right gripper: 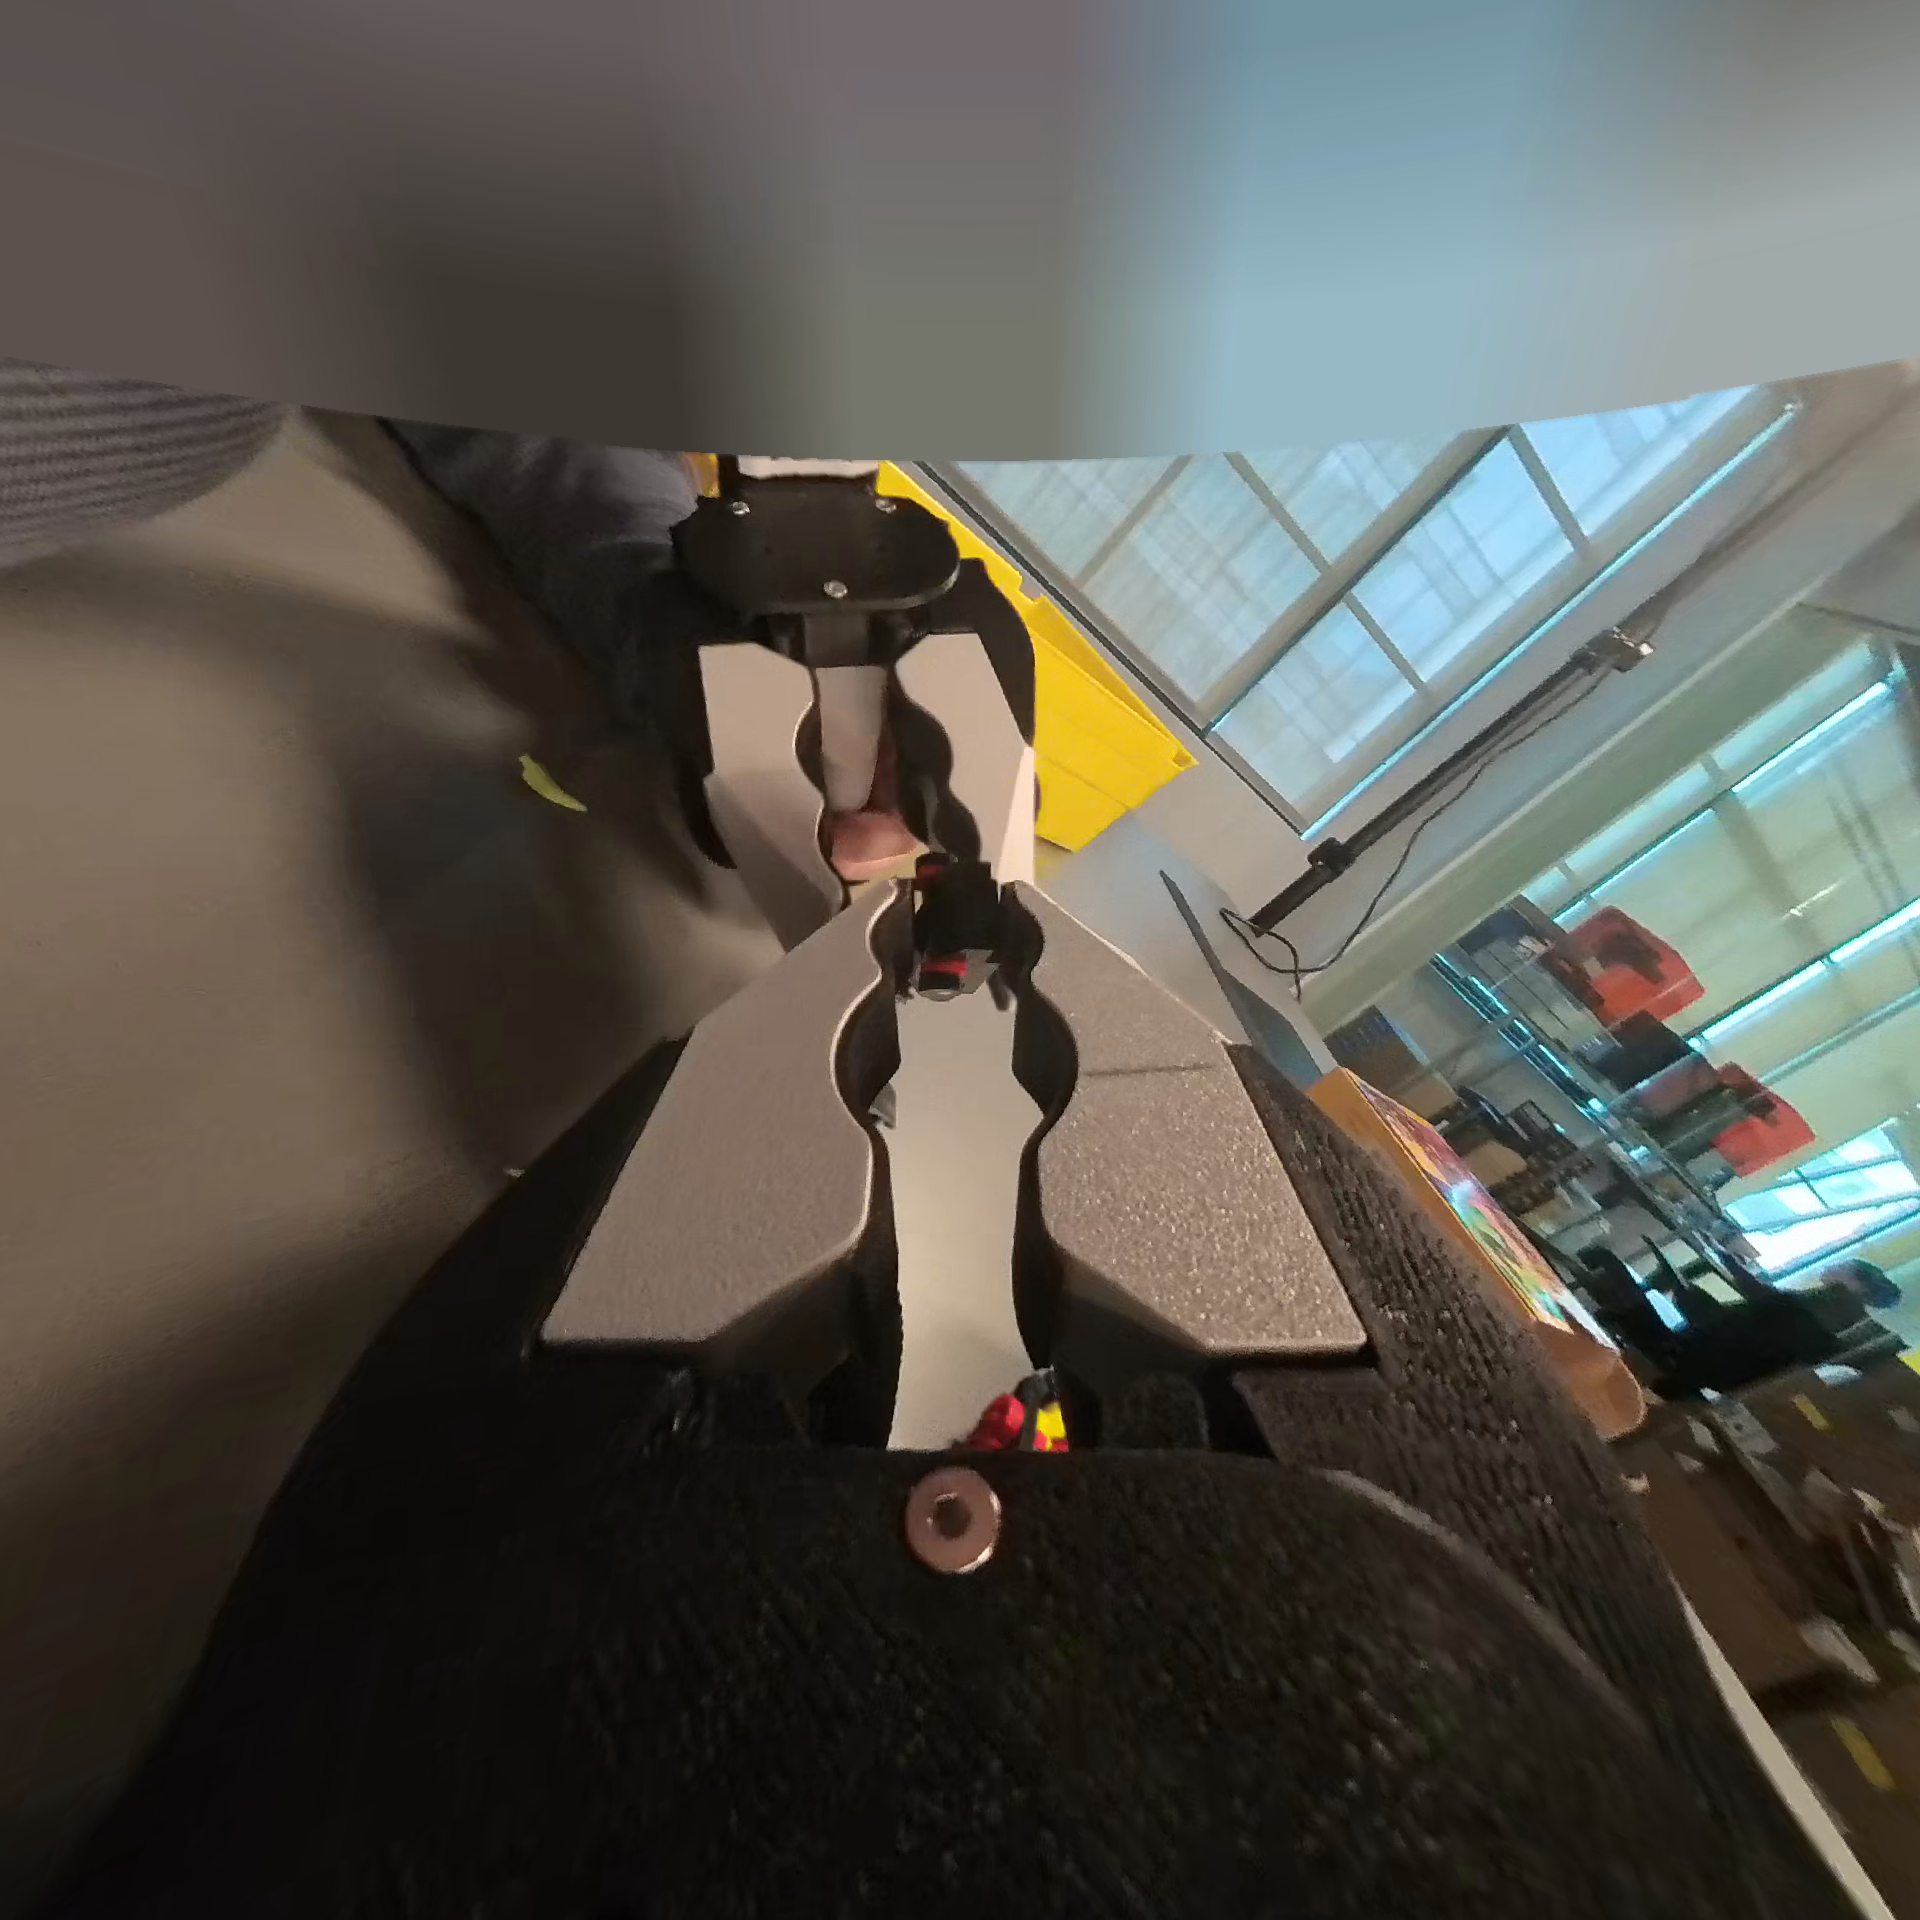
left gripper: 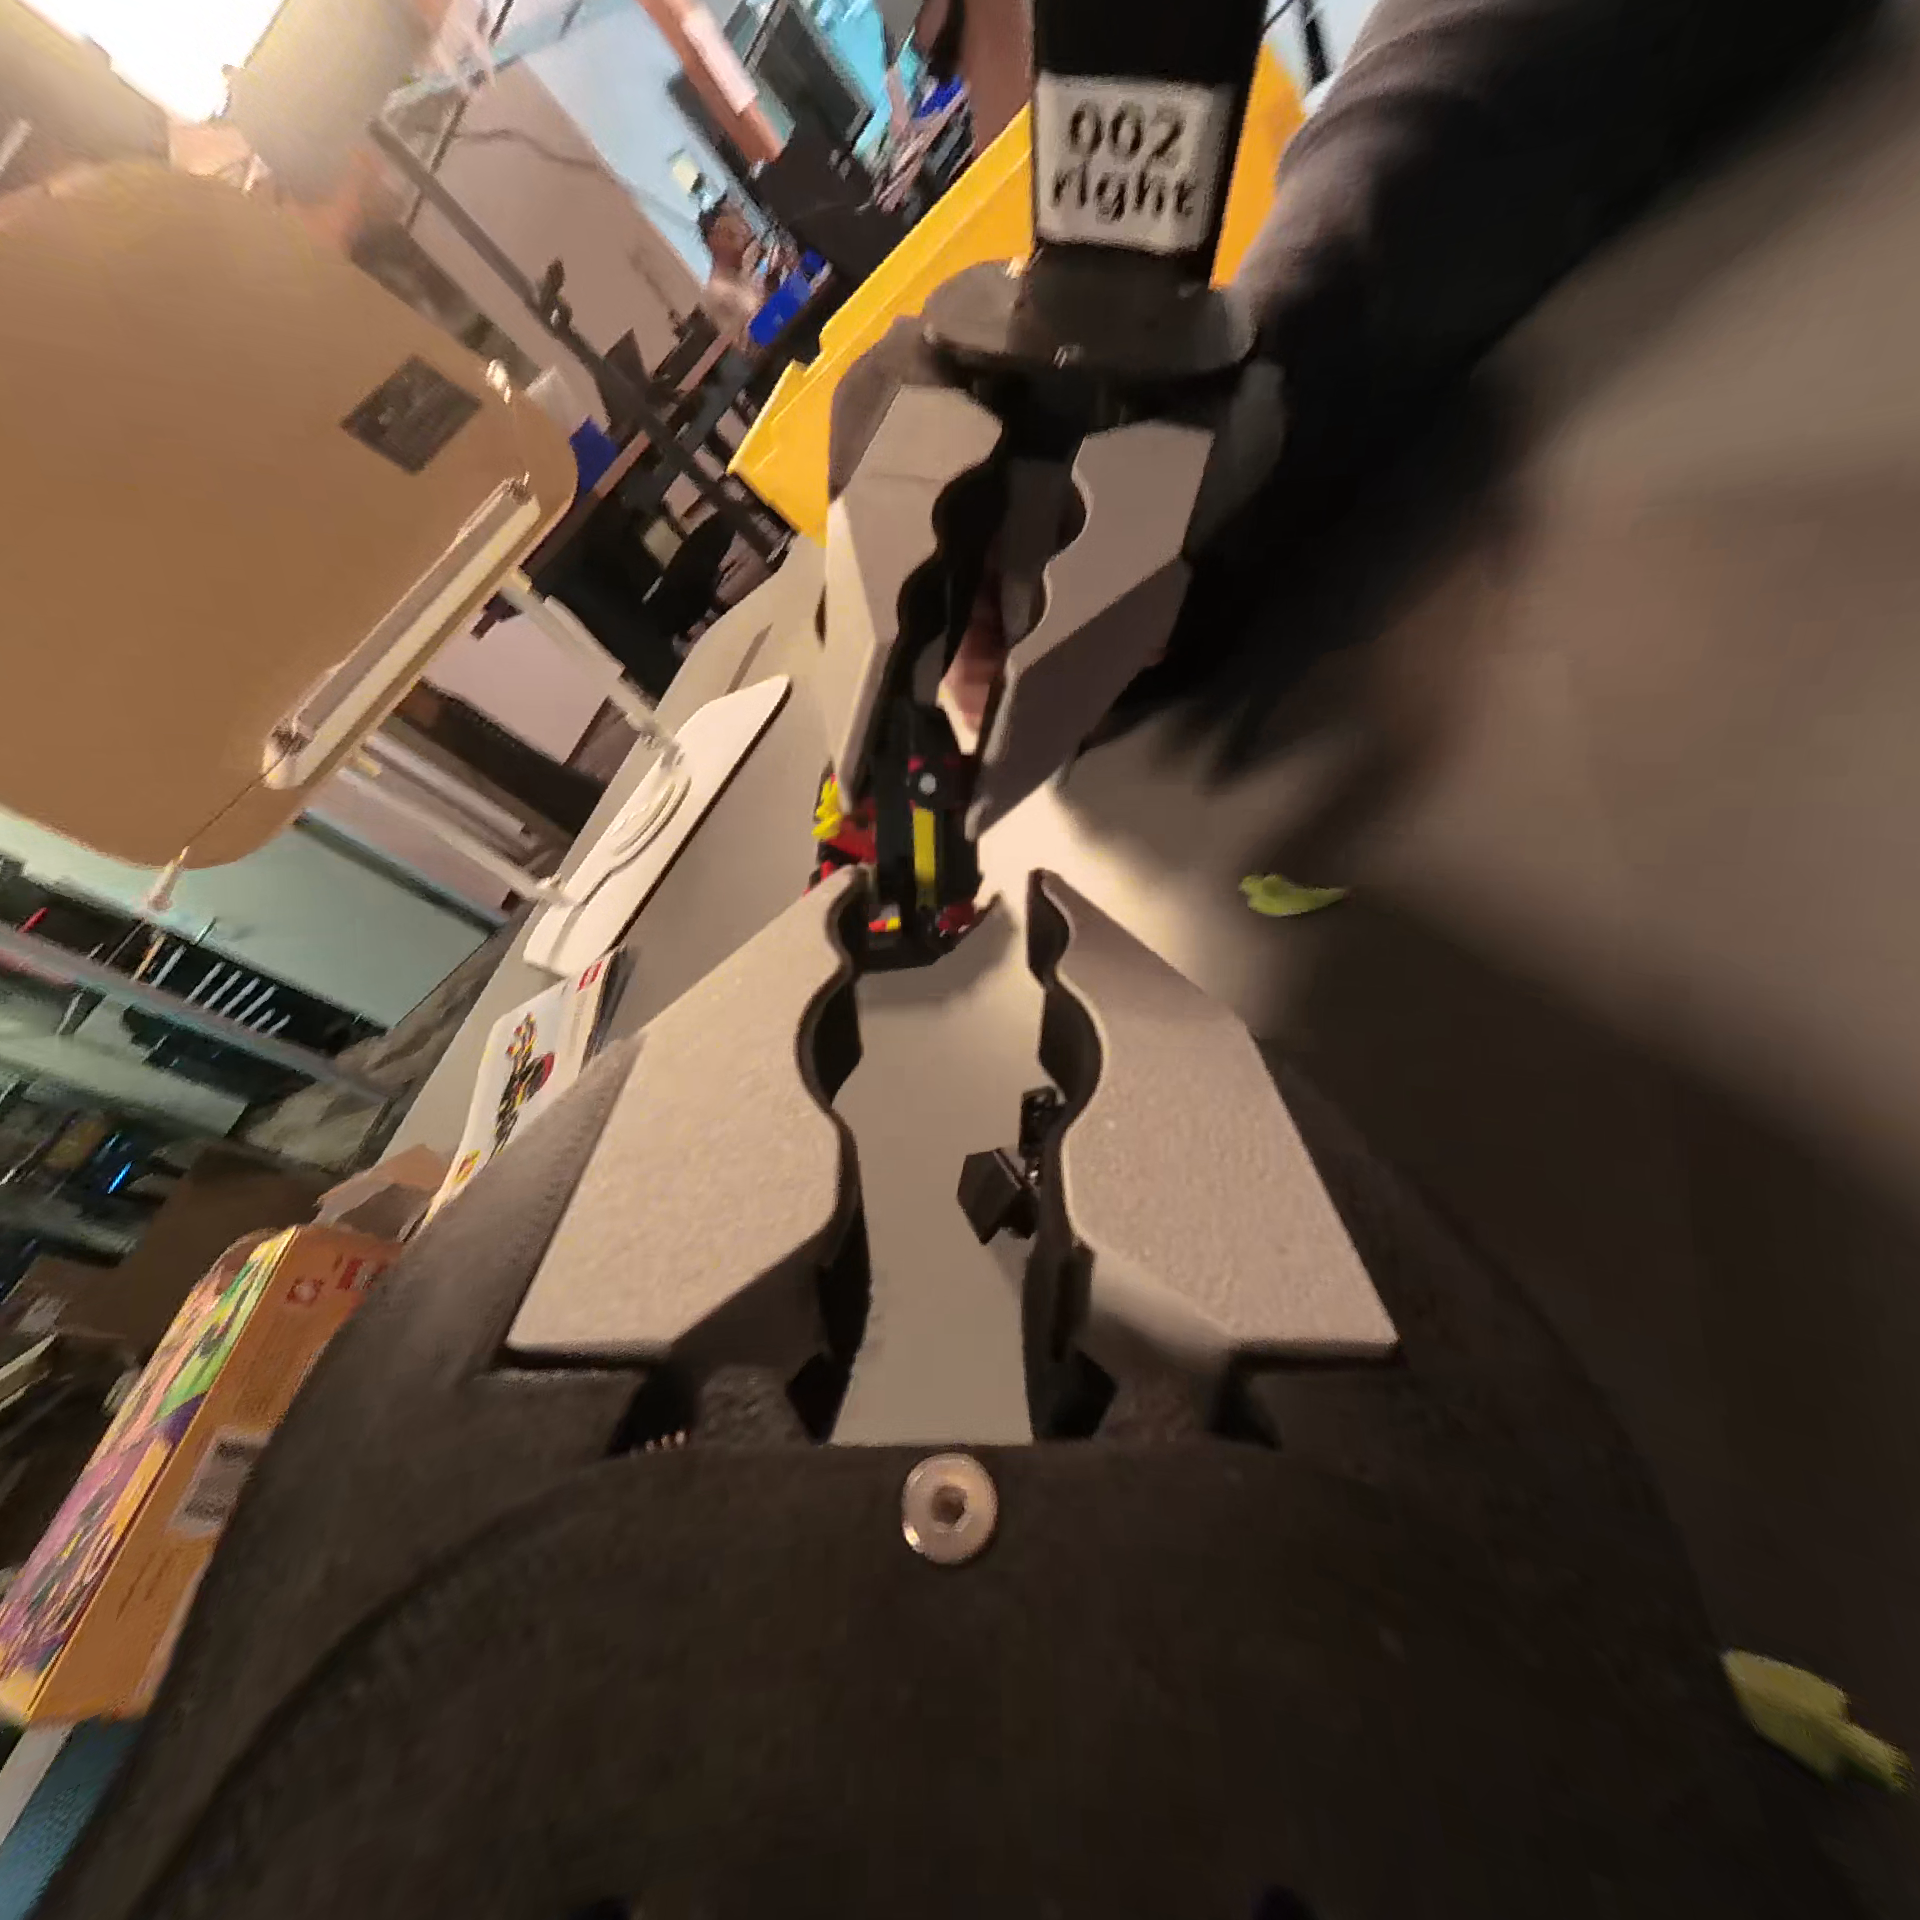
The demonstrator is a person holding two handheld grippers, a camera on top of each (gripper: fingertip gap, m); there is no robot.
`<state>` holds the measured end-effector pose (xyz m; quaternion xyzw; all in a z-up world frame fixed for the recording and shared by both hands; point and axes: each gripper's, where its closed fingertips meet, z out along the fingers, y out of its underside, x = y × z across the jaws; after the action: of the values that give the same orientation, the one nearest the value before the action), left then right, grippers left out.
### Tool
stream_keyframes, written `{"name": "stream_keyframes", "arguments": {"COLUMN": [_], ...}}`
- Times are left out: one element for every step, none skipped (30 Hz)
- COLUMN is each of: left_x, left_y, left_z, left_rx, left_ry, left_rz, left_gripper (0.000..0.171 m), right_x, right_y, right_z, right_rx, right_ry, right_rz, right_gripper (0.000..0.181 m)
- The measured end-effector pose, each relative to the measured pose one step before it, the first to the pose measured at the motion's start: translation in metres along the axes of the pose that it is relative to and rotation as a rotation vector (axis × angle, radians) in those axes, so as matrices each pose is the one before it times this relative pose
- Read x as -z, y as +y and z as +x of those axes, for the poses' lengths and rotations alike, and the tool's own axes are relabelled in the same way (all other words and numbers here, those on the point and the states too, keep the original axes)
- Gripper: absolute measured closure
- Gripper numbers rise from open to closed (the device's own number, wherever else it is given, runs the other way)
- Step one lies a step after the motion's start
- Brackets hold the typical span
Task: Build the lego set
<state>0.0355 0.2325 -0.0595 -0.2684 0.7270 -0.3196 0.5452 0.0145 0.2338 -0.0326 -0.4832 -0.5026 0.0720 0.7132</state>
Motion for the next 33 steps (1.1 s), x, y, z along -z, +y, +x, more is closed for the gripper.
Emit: {"name": "stream_keyframes", "arguments": {"left_x": [0.00079,0.00038,-0.00001,0.0,0.00003,0.00001,-0.00008,0.0,-0.00002,-0.00002,-0.00009,-0.00031,-0.00124,-0.00161,-0.00141,-0.00109,-0.00172,-0.00126,-0.00075,-0.00028,-0.00015,-0.00037,-0.00049,-0.0005,-0.00012,-0.00011,-0.00017,-0.0004,-0.00048,-0.00041,-0.00016,-0.00013,-0.00001], "left_y": [-0.002,-0.00087,-0.00033,-0.0004,0.00008,0.00033,0.00038,0.0,-0.00002,0.00043,0.00066,0.00194,0.00505,0.00649,0.00741,0.00926,0.00795,0.00439,0.00174,0.00088,0.00087,0.00133,0.00154,0.001,0.00042,0.00058,0.00059,0.00069,0.00071,0.00044,0.0,-0.00022,-0.0001], "left_z": [0.00156,0.00102,0.00068,0.00082,-0.00065,-0.00085,-0.0005,0.00033,0.00006,-0.00084,-0.00099,-0.00121,-0.00322,-0.00397,-0.00599,-0.00963,-0.00483,-0.00043,0.00007,-0.00038,-0.00063,-0.00026,-0.00018,-0.00005,-0.00014,-0.00043,-0.00009,0.00046,0.00075,0.00064,0.0005,0.0002,0.00011], "left_rx": [-0.003,-0.0023,-0.0002,0.0014,0.0014,-0.0002,0.0045,0.007,0.0078,0.0057,0.001,-0.0032,-0.0076,-0.0145,-0.0211,-0.0284,-0.0348,-0.0225,-0.0097,-0.0038,-0.0027,-0.003,-0.0012,-0.0018,-0.0046,-0.0093,-0.0158,-0.0203,-0.0199,-0.0169,-0.0137,-0.0113,-0.0094], "left_ry": [0.0092,0.0057,0.0052,0.0063,-0.0018,-0.001,0.001,0.0073,0.0061,-0.0004,-0.0029,-0.0075,-0.0221,-0.0286,-0.0435,-0.0672,-0.0367,-0.011,-0.0047,-0.0033,-0.0048,-0.0023,-0.0004,-0.0003,-0.0022,-0.0059,-0.006,-0.0044,-0.004,-0.0036,-0.0028,-0.0033,-0.003], "left_rz": [0.01379,0.00645,0.00184,0.00227,0.00167,-0.00024,-0.00227,-0.00079,0.00021,-0.0034,-0.00469,-0.01081,-0.032,-0.04037,-0.04853,-0.06807,-0.05568,-0.02606,-0.01245,-0.01044,-0.00677,-0.00624,-0.00831,-0.00504,-0.00243,-0.00434,-0.00554,-0.00625,-0.0068,-0.00624,-0.00304,-0.00052,-0.00079], "left_gripper": [0.146,0.147,0.148,0.149,0.152,0.155,0.155,0.155,0.155,0.155,0.155,0.155,0.155,0.155,0.155,0.155,0.155,0.155,0.155,0.155,0.155,0.155,0.155,0.155,0.155,0.155,0.155,0.155,0.155,0.155,0.155,0.155,0.155], "right_x": [-0.00035,-0.00018,-0.00014,-0.00019,-0.00009,-0.00017,-0.00021,0.00004,-0.00006,-0.00017,-0.00034,-0.00014,0.00001,0.00013,-0.00008,-0.0004,-0.00051,-0.00062,-0.00078,-0.00109,-0.00104,-0.00088,-0.00065,-0.00069,-0.00063,-0.00056,-0.0005,-0.00039,-0.0003,-0.00031,-0.00027,-0.00017,-0.00008], "right_y": [-0.00025,-0.00053,-0.00046,-0.00013,-0.0002,0.00004,0.00006,-0.00001,0.0,0.00029,0.00045,0.00035,0.0005,0.00081,0.00121,0.00189,0.00249,0.00192,0.00207,0.0035,0.00398,0.00246,0.00178,0.00257,0.00311,0.00257,0.0019,0.00161,0.00133,0.00059,0.00021,0.00026,0.00009], "right_z": [-0.00124,-0.00107,-0.00086,-0.00102,-0.00115,-0.00025,0.00005,-0.00015,0.00016,0.00073,0.00078,0.00219,0.0043,0.0043,0.00358,0.0032,0.00184,-0.00018,-0.00046,0.00053,0.00002,-0.00067,0.00015,0.00136,0.00117,0.00057,0.00071,0.00052,-0.00067,-0.00172,-0.00136,-0.0008,-0.00071], "right_rx": [0.0029,0.0006,-0.0003,0.0012,0.0018,0.0015,0.0009,0.0004,-0.0001,-0.0005,0.0003,0.0008,0.0011,0.0003,-0.0012,0.0015,0.0075,0.0113,0.0145,0.0207,0.0246,0.0206,0.0152,0.0146,0.0141,0.0117,0.0116,0.0146,0.0156,0.0135,0.0124,0.0118,0.0088], "right_ry": [-0.0057,-0.0056,-0.0049,-0.006,-0.0059,-0.0003,0.0012,-0.0004,0.0015,0.0051,0.007,0.0167,0.03,0.0273,0.0207,0.0196,0.0136,0.0034,0.0053,0.0126,0.0097,0.0045,0.008,0.0139,0.012,0.008,0.0089,0.0084,0.002,-0.0043,-0.003,0.0002,-0.0008], "right_rz": [-0.0002,0.0018,0.0015,0.0003,0.0006,-0.0012,-0.0015,0.0002,-0.0003,-0.0027,-0.0036,-0.0019,-0.0006,-0.001,-0.0046,-0.0105,-0.0148,-0.0133,-0.0155,-0.025,-0.0268,-0.0175,-0.0143,-0.019,-0.0201,-0.0164,-0.0138,-0.0125,-0.0094,-0.0056,-0.0043,-0.0034,-0.0017], "right_gripper": [0.168,0.168,0.168,0.168,0.168,0.168,0.168,0.168,0.168,0.168,0.167,0.163,0.16,0.156,0.153,0.151,0.15,0.151,0.151,0.152,0.152,0.153,0.155,0.156,0.158,0.16,0.161,0.162,0.163,0.164,0.165,0.165,0.166]}}
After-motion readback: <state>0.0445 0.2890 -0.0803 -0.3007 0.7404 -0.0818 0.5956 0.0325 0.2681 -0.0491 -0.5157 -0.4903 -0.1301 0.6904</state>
